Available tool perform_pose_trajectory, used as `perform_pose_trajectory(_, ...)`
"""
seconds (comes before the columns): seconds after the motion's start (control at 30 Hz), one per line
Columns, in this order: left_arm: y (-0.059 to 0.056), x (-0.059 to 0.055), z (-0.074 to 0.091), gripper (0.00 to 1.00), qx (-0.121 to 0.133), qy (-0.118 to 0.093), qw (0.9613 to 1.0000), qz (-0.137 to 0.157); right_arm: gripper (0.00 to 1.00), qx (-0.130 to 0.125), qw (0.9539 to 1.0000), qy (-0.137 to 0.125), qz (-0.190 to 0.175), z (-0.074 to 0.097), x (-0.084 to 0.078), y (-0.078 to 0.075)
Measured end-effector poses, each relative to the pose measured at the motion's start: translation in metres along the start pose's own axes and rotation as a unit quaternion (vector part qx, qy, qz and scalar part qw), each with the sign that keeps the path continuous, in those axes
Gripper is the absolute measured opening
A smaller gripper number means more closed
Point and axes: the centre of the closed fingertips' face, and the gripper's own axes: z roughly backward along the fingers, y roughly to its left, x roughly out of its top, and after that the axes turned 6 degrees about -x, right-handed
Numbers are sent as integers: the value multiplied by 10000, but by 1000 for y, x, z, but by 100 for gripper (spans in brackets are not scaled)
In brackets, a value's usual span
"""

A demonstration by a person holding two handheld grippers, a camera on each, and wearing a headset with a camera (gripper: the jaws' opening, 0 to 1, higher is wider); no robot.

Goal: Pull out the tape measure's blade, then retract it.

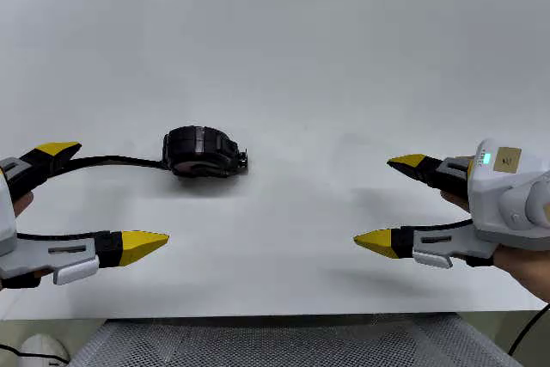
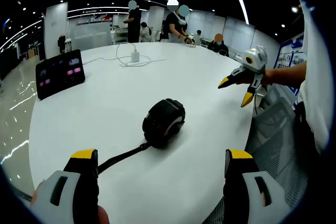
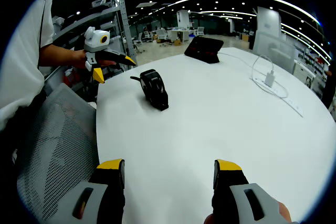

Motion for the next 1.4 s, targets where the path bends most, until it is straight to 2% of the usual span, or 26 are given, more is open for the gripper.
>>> perform_pose_trajectory(0.2, 0, 0, 0, 99, 16, -5, 10000, -3, 73, -49, 9999, -124, 57, 0, 4, -1)
perform_pose_trajectory(0.53, 2, -1, 0, 97, 53, 12, 10000, 3, 73, -35, 9995, -268, 163, 0, 10, -1)
perform_pose_trajectory(0.97, -2, 1, -3, 96, -50, 16, 10000, -32, 71, -7, 9995, -267, 141, 1, 10, 1)
perform_pose_trajectory(1.4, 3, 6, -6, 96, -109, 27, 9998, -153, 71, 24, 9994, -258, 207, -2, 14, -3)
